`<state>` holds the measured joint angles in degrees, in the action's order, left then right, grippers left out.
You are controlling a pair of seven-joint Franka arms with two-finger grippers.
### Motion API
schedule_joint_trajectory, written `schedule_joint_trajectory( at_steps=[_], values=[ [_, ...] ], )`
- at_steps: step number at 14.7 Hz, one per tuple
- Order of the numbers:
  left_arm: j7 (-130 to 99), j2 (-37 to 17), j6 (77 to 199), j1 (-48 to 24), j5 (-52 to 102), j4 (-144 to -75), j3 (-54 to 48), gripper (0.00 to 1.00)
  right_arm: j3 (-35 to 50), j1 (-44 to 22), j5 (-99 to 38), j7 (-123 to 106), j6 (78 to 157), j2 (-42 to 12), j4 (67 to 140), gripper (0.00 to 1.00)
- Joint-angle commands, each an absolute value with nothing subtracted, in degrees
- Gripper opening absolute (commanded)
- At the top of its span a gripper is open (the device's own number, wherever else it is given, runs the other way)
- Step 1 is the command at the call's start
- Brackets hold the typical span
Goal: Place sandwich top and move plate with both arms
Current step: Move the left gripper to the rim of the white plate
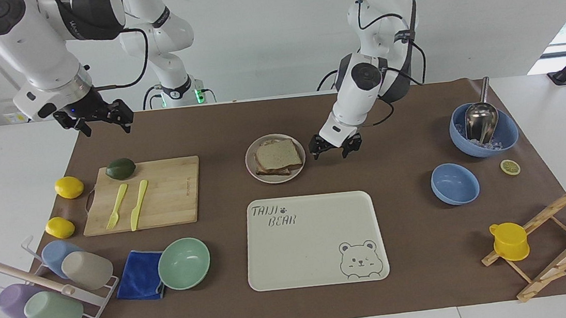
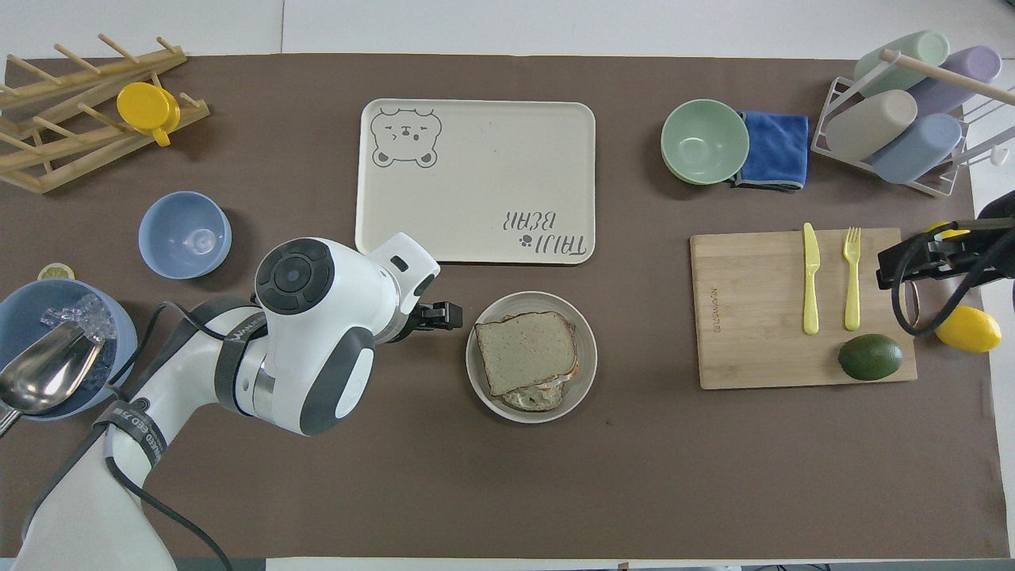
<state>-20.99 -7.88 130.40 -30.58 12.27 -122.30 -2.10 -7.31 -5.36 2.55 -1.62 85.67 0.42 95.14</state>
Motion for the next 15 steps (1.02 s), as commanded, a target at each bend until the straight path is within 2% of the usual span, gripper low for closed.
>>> schedule_joint_trajectory(
  at_steps=[1,7,15],
  values=[
    [-21.3,-7.3,132.3,-32.5,12.9,-124.6,-1.3,0.99,-5.9,-3.9,1.5,-3.0,86.2,0.6,96.1,1.0],
    [-21.3,-8.2,136.8,-34.7,14.8,-127.0,-1.4,0.91,-5.3,-2.5,1.2,-3.1,85.4,0.8,95.7,1.0],
    [-23.6,-7.6,136.8,-37.9,20.0,-128.3,-1.3,0.78,-6.3,-2.0,1.2,-3.0,85.5,1.2,94.4,1.0]
  ],
)
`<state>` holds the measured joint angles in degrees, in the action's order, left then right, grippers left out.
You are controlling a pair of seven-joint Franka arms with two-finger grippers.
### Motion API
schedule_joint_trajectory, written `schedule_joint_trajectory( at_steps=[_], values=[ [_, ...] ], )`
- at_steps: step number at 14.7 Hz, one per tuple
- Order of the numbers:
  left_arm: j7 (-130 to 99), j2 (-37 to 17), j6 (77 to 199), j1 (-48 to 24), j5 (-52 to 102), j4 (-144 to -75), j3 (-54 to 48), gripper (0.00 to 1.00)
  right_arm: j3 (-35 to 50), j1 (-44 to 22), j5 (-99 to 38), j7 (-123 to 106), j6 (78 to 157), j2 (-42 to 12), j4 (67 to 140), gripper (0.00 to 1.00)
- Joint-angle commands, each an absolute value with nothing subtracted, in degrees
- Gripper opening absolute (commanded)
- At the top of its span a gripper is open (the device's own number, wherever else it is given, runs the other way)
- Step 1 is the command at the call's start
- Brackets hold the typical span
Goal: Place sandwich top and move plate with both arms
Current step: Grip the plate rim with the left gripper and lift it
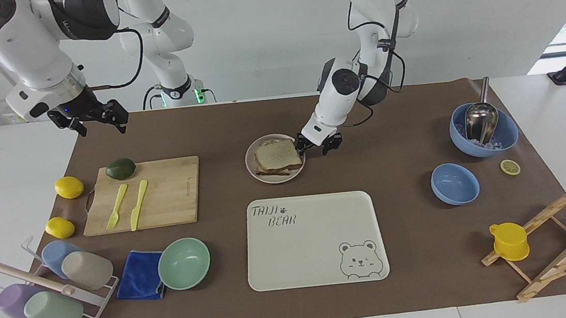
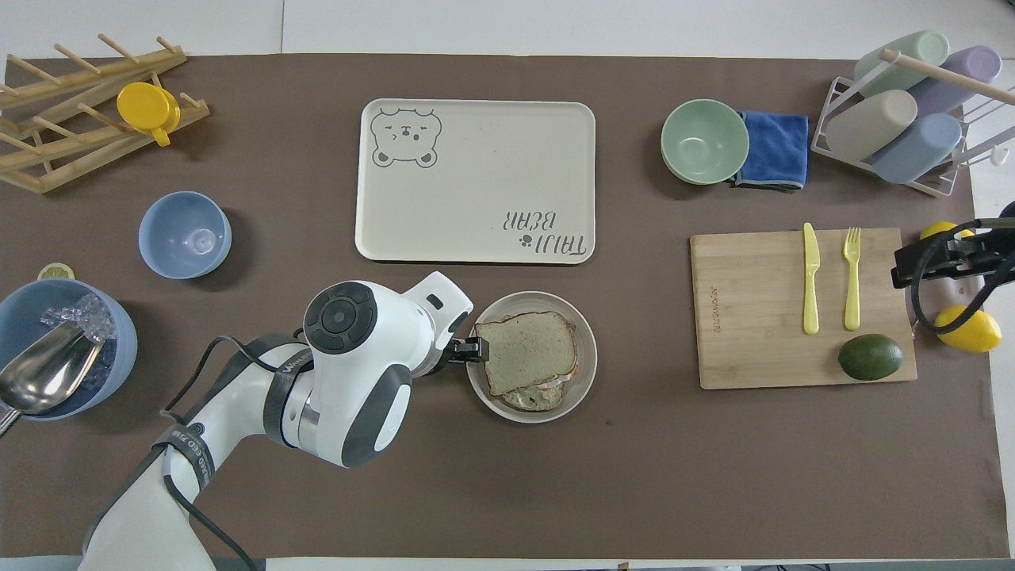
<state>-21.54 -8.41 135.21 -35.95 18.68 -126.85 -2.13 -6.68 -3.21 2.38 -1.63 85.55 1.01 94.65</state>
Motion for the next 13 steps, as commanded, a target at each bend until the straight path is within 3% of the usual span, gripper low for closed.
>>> schedule_joint_trajectory(
  at_steps=[1,5,8,13],
  values=[
    [-24.4,-7.6,136.8,-38.0,20.0,-128.3,-1.4,0.74,-6.3,-1.8,1.2,-2.8,85.4,1.3,94.4,1.0],
    [-24.9,-7.2,136.9,-38.0,20.0,-129.2,-1.4,0.54,-6.3,-1.9,1.2,-2.5,85.3,1.4,94.6,1.0],
    [-25.0,-7.2,137.2,-38.0,20.4,-129.5,-1.4,0.5,-6.2,-1.9,1.1,-2.2,85.3,1.5,94.6,1.0],
    [-25.4,-7.3,139.1,-38.5,23.4,-129.5,-1.4,0.32,-6.2,-1.6,-1.1,-1.1,85.4,1.5,94.6,1.0]
  ],
)
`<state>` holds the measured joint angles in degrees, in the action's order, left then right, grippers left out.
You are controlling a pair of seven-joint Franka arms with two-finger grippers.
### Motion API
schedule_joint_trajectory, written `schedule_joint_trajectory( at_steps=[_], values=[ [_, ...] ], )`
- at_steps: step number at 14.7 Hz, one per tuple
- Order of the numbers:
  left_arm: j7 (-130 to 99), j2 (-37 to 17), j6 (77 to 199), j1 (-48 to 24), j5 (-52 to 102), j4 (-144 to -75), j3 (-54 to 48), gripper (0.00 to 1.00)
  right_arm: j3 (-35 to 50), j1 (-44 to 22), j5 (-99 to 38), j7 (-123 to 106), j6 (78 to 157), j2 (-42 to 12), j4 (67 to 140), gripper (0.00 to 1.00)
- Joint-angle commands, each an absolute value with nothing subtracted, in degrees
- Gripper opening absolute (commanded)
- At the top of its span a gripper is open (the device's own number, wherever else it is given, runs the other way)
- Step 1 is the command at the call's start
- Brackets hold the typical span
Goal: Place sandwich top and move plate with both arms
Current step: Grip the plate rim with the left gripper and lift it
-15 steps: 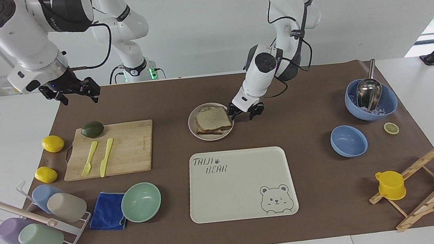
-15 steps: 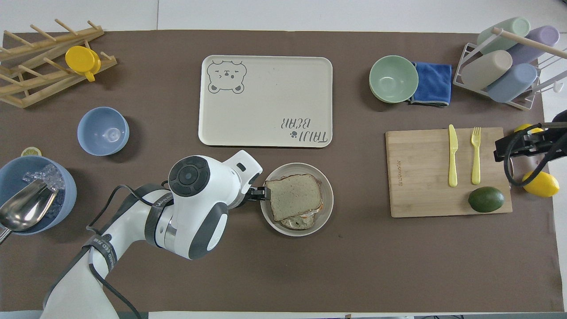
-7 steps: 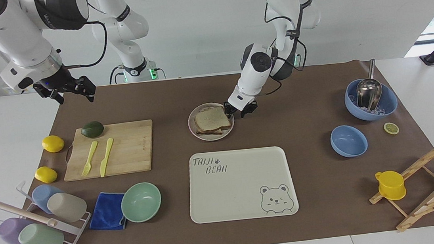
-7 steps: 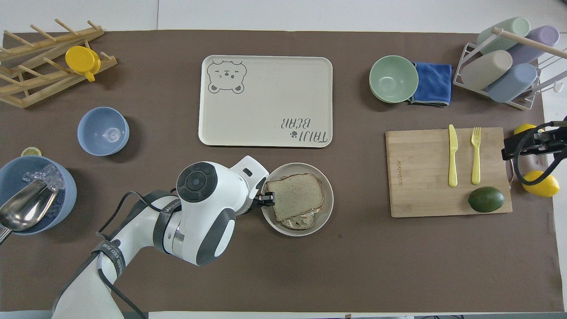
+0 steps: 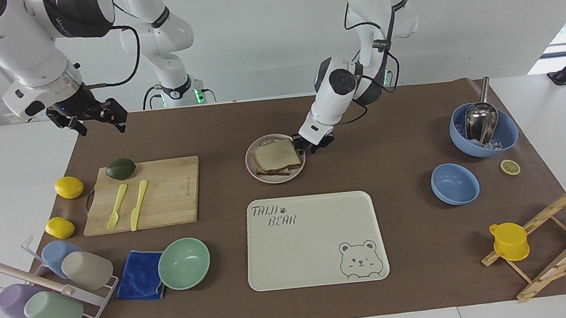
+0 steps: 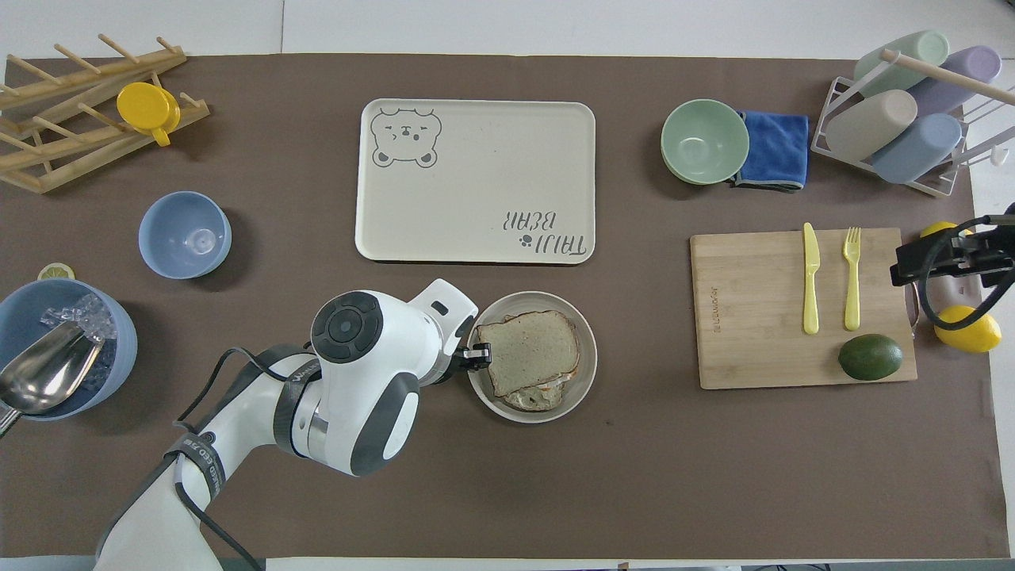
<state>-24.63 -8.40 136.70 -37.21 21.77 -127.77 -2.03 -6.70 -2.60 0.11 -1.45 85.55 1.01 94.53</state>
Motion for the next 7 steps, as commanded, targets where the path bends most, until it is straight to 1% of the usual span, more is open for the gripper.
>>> schedule_joint_trajectory(
  at_steps=[1,2,3,5,7],
  values=[
    [-25.6,-7.3,139.4,-38.6,23.6,-129.5,-1.4,0.25,-6.1,-1.9,-1.0,-0.9,85.3,1.6,94.6,1.0],
    [-25.6,-7.3,139.4,-38.8,23.6,-129.5,-1.4,0.16,-5.9,-2.1,-0.7,-0.8,85.4,1.6,94.7,1.0],
    [-25.6,-7.3,139.4,-38.8,23.6,-129.7,-1.4,0.1,-5.7,-2.1,-0.6,-0.7,85.4,1.6,94.8,1.0],
    [-25.6,-7.3,139.4,-38.8,23.6,-129.8,-1.3,0.0,-5.5,-2.1,-0.4,-0.7,85.3,1.7,94.7,1.0],
    [-25.6,-7.4,139.3,-38.6,23.6,-129.8,-1.4,0.0,-5.6,-1.8,-0.5,-0.7,85.6,1.8,95.2,1.0]
  ],
)
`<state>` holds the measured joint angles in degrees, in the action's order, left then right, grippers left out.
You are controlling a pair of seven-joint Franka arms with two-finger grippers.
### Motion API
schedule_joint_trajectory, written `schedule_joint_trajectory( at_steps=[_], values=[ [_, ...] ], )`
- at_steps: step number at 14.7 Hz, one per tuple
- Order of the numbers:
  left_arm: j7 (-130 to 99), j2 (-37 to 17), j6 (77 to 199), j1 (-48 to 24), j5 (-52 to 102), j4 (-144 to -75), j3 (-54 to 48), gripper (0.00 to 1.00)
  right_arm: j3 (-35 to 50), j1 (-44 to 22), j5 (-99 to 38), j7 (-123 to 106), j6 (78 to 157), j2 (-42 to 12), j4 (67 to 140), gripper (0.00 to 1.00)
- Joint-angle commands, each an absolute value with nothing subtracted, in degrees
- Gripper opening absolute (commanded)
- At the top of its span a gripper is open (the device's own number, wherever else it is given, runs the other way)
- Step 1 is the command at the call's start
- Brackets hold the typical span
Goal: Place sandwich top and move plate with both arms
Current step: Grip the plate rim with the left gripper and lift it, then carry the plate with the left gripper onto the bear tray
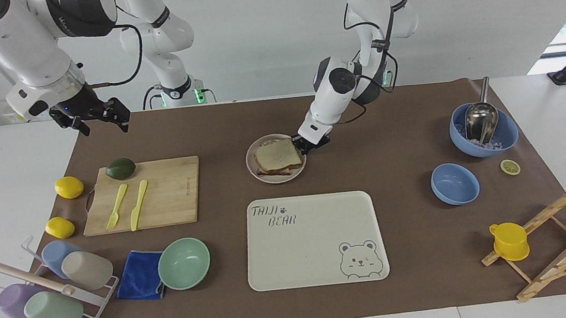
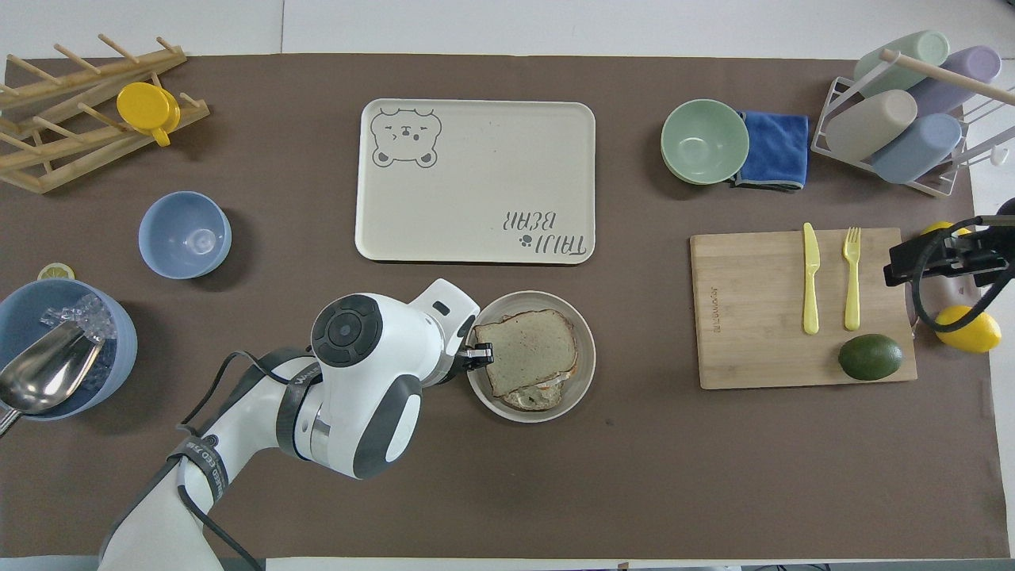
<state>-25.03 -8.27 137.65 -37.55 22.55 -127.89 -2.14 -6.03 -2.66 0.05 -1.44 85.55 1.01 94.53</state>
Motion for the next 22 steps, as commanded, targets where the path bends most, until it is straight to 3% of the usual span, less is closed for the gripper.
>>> schedule_joint_trajectory(
  at_steps=[1,7,12,15,18,22],
  values=[
    [-25.6,-7.4,139.2,-38.5,23.6,-129.8,-1.3,0.0,-5.6,-1.5,-0.6,-0.6,85.5,2.0,95.3,1.0],
    [-25.6,-6.6,137.5,-37.5,23.6,-128.9,-1.2,0.0,-5.6,-1.9,-0.8,-0.9,85.2,2.0,95.2,1.0],
    [-25.0,-4.0,120.4,-30.3,23.5,-118.7,-1.1,0.0,-5.6,-1.7,-0.8,-0.9,85.2,2.0,95.2,1.0],
    [-25.2,-7.7,115.8,-25.0,23.5,-109.5,-1.0,0.0,-5.6,-1.7,-0.8,-0.9,85.2,2.0,95.2,1.0],
    [-25.1,-10.8,116.5,-20.5,23.1,-104.9,-1.0,0.0,-5.6,-1.7,-0.8,-0.9,85.2,2.0,95.2,1.0],
    [-25.4,-21.1,115.9,-18.5,23.0,-92.9,-0.9,0.0,-5.6,-1.7,-0.8,-0.9,85.2,2.0,95.2,1.0]
  ],
)
